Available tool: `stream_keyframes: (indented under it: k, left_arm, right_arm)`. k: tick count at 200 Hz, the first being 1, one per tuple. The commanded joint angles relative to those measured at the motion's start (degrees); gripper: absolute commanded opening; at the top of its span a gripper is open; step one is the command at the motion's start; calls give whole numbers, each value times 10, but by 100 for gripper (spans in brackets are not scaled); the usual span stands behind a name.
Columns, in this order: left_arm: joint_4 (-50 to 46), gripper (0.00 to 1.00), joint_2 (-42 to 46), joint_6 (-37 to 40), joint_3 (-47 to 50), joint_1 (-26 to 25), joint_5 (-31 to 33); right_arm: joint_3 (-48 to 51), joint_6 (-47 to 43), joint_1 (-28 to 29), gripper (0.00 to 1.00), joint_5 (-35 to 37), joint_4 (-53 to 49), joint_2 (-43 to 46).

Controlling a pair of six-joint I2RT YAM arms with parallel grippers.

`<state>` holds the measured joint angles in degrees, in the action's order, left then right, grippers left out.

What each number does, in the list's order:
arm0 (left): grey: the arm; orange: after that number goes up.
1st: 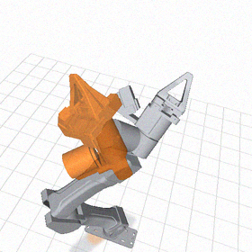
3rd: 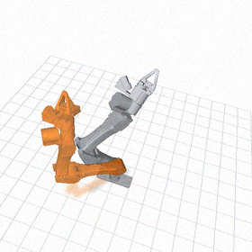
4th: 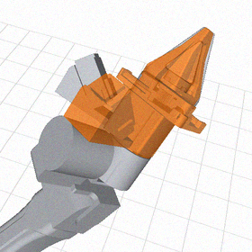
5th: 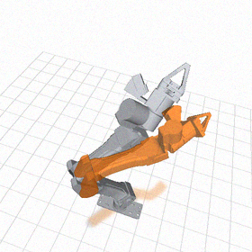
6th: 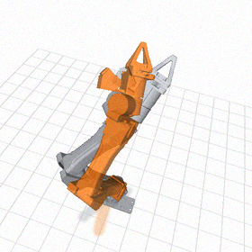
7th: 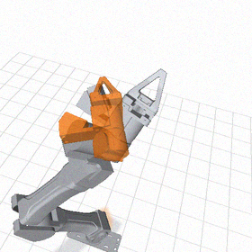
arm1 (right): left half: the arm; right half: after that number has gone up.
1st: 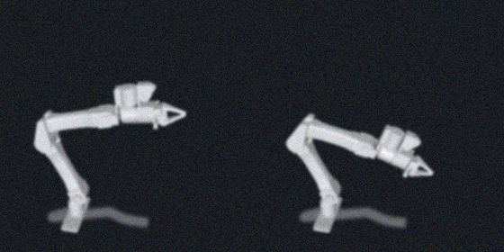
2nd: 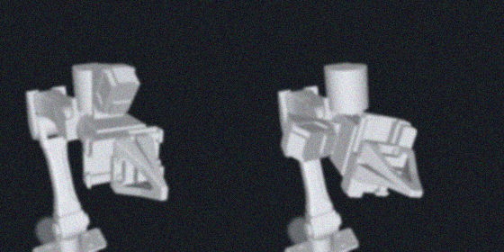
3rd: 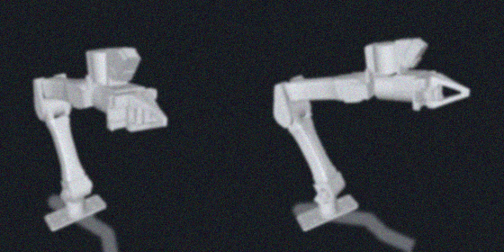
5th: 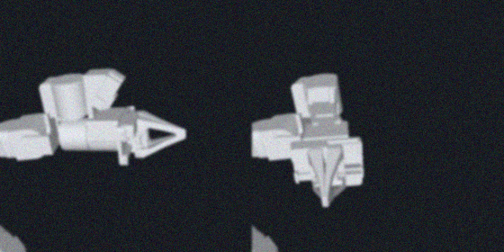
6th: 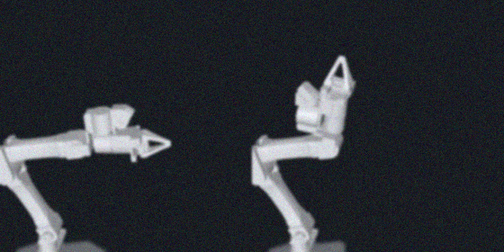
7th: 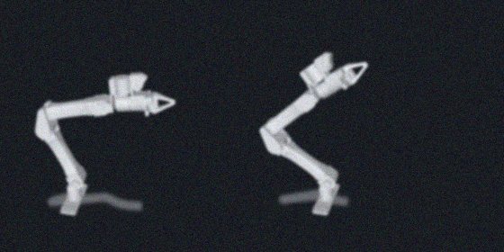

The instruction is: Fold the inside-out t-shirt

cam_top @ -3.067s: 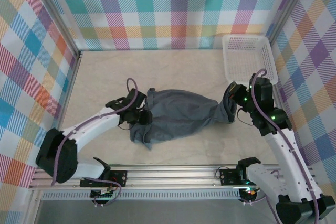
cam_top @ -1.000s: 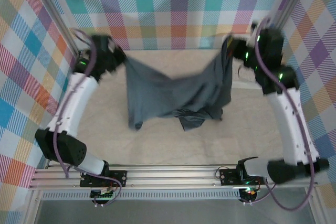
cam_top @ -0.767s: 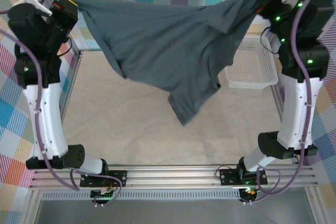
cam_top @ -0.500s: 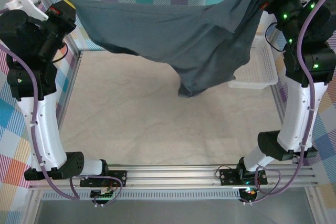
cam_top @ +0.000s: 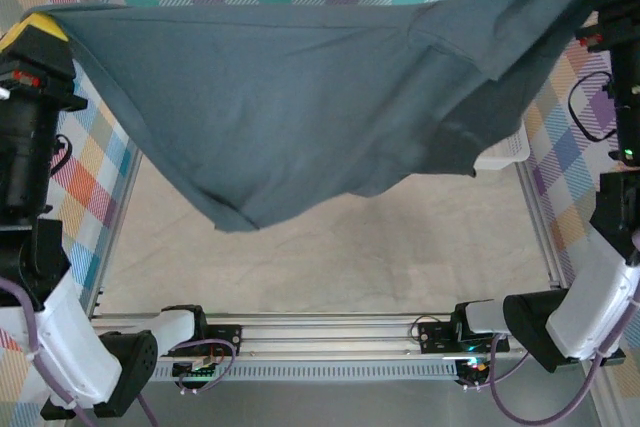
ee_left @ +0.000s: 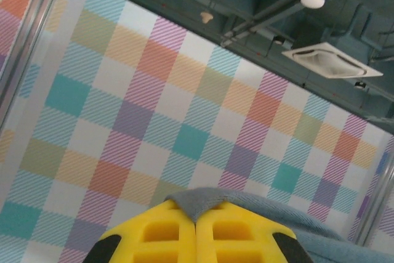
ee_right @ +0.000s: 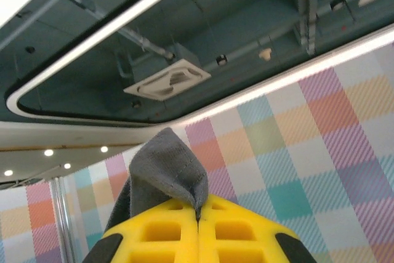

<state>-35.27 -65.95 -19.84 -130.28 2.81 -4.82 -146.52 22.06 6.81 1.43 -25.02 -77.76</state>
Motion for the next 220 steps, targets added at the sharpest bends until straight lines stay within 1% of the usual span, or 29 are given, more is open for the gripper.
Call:
stream_keyframes:
  k: [1, 30, 58, 83, 107, 115, 120, 129, 140, 145, 153, 165, 180, 190, 202, 212, 220]
  left_arm:
    - [6, 0, -25, 9, 28, 6, 28]
    - [17, 0, -58, -1, 97, 6, 23]
    - [84, 0, -104, -3, 209, 5, 23]
    - [155, 0, -173, -5, 289, 6, 29]
    - [224, 0, -267, -35, 325, 9, 30]
    - [239, 8, -304, -45, 323, 11, 27]
    - [247, 16, -326, -50, 319, 15, 20]
    - [256, 30, -360, -59, 303, 20, 2]
    - [251, 41, -388, -73, 275, 30, -17]
    - [249, 45, -394, -76, 265, 33, -20]
    - [246, 51, -392, -76, 254, 35, -20]
    - [231, 54, -378, -71, 244, 34, -21]
    - [199, 54, -354, -86, 239, 31, -39]
    - [149, 54, -334, -95, 245, 22, -49]
    - [102, 53, -308, -95, 266, -4, -56]
    - [66, 52, -285, -94, 297, -31, -51]
    - [50, 48, -267, -94, 333, -60, -50]
  right_arm:
    - [2, -22, -1, 0, 16, 22, -33]
    - [4, -30, -2, 0, 20, -12, -105]
    - [3, -36, -1, 0, 15, -26, -199]
    - [-5, -25, -1, 0, -32, -28, -300]
    - [-51, 7, 0, 0, -85, -45, -418]
    - [-83, 17, 1, 5, -101, -53, -460]
    - [-107, 23, 2, 11, -111, -60, -485]
    - [-158, 28, 3, 27, -133, -71, -528]
    - [-204, 31, 3, 49, -149, -88, -562]
    - [-213, 29, 3, 57, -150, -96, -566]
    - [-206, 17, 2, 63, -149, -110, -558]
    - [-166, -6, 2, 66, -138, -135, -524]
    - [-95, -31, 2, 69, -127, -174, -464]
    - [-59, -40, 2, 69, -127, -201, -434]
    - [-22, -38, 2, 69, -136, -255, -399]
    - [22, -28, 3, 64, -156, -300, -369]
    - [82, -13, 5, 59, -174, -318, -341]
